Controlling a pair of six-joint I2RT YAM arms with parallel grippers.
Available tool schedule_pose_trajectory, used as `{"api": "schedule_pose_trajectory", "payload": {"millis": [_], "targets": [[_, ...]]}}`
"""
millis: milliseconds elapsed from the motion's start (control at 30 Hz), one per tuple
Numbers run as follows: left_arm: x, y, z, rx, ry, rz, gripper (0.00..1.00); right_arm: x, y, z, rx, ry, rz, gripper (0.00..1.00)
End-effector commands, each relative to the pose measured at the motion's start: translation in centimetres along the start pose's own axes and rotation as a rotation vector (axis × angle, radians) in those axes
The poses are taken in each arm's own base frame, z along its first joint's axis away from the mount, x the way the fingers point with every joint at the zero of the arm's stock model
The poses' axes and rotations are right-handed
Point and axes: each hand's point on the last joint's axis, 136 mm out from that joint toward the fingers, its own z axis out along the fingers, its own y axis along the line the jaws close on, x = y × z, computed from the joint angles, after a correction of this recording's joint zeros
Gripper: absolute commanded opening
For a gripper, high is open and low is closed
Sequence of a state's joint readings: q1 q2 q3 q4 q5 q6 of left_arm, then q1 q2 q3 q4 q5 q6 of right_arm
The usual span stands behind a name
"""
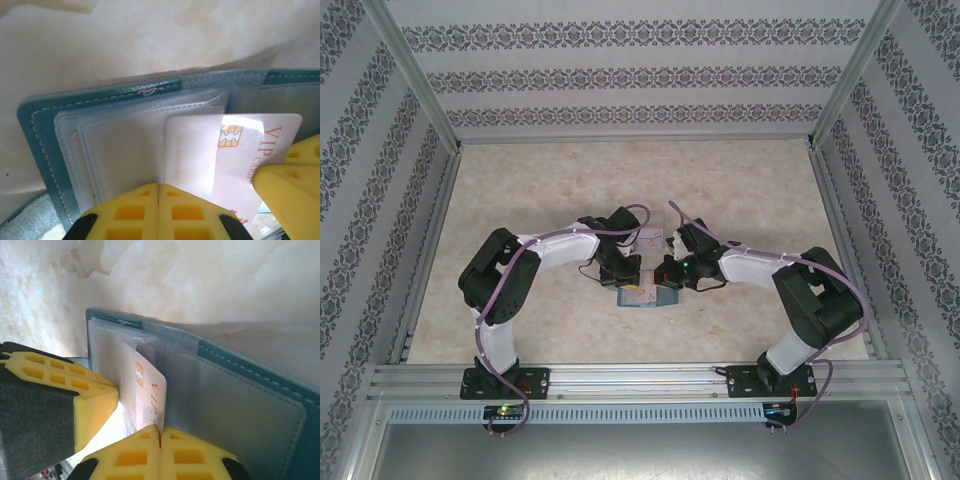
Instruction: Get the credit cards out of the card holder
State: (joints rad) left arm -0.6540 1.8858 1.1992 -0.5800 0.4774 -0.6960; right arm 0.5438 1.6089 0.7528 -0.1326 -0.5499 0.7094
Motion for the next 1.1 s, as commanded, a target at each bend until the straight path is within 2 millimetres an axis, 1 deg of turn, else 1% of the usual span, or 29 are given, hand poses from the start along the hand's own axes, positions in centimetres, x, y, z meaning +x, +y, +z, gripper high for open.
{"api": "schedule_pose_trajectory", "payload": {"millis": [0,433,667,933,1067], "targets": [[1.1,1.5,0.6,-0.070,0.035,-0.020,0.03,-0.1,-1.6,-0.9,0.093,-0.010,-0.012,0.05],[1.1,1.5,0.9,-0.069,0.039,-0.023,0.03,-0.1,-2.0,-2.5,0.144,-0.018,-0.034,0.05],[1.1,1.5,0.8,-0.067,0.040,-0.018,0.04,-0.2,-2.2,-2.7,0.160,-0.021,-0.036,0.05],[1.1,1.4,0.8,-0.064,0.040,-0.015,0.04,-0.5,-2.0,-3.0,0.162,-0.035,-0.033,0.05],[1.1,1.4,0.8,-0.063,0.042,-0.013,0.03,-0.6,-1.6,-2.9,0.142,-0.038,-0.027,0.05]]}}
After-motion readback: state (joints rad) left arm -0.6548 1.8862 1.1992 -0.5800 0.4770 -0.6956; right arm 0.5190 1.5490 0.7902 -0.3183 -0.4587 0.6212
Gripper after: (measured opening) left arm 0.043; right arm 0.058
